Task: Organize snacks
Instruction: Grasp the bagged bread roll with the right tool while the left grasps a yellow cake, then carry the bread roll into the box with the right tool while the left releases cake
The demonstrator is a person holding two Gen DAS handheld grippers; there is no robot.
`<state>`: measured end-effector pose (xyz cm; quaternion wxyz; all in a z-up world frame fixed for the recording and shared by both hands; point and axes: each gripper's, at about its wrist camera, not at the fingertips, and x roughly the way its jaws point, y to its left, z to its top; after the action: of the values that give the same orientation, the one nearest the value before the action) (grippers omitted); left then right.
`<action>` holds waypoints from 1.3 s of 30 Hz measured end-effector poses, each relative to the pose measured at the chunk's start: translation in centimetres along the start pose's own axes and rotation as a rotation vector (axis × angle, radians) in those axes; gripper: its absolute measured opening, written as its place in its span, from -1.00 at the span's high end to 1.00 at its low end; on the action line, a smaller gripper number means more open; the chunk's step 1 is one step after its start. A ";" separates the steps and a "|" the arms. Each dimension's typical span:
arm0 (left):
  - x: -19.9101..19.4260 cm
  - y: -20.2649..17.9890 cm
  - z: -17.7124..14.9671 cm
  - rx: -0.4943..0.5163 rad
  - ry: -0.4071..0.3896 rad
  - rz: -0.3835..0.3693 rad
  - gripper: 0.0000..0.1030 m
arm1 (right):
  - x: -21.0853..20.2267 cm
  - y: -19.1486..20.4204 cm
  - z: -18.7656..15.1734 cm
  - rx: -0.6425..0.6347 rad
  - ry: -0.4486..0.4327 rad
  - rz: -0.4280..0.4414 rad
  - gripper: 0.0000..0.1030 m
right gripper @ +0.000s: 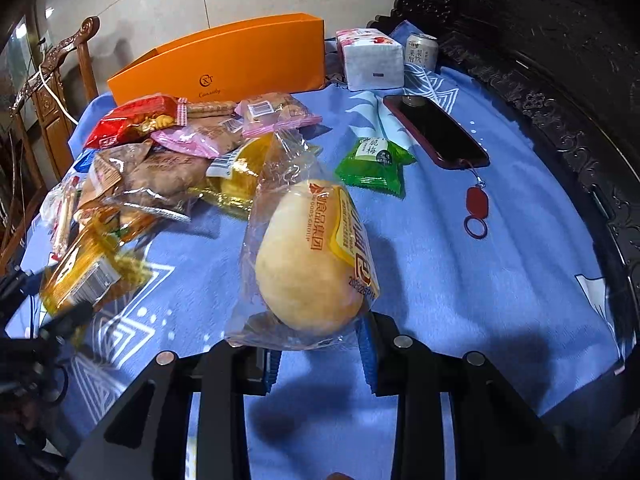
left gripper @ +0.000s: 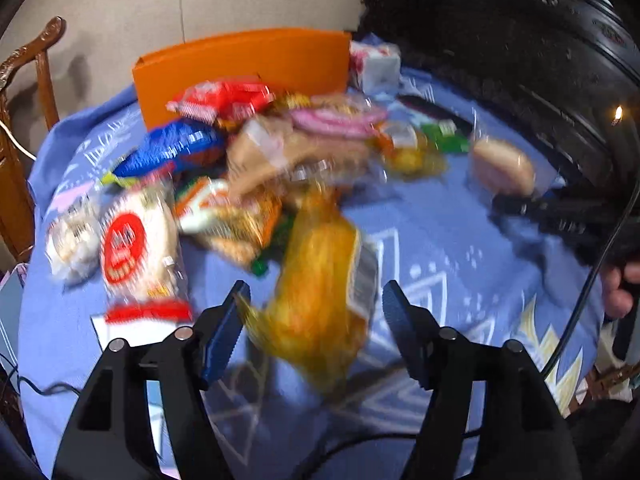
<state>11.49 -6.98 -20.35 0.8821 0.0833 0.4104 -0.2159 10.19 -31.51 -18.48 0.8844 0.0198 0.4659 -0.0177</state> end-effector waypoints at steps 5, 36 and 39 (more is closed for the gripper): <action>0.5 0.0 -0.7 0.006 0.019 0.007 0.01 | -1.6 0.0 -0.6 0.000 -0.020 -0.012 0.36; -9.6 10.3 17.8 -0.086 -0.308 -0.031 0.20 | -6.5 5.0 17.3 -0.059 -0.314 0.194 0.37; -8.1 12.7 22.5 -0.095 -0.309 -0.010 0.20 | -4.9 6.6 22.6 -0.086 -0.331 0.214 0.38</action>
<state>28.10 -0.41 0.00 0.9366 0.0052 0.2800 -0.2108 26.36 -25.98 -1.57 0.9458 0.0284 0.3099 0.0933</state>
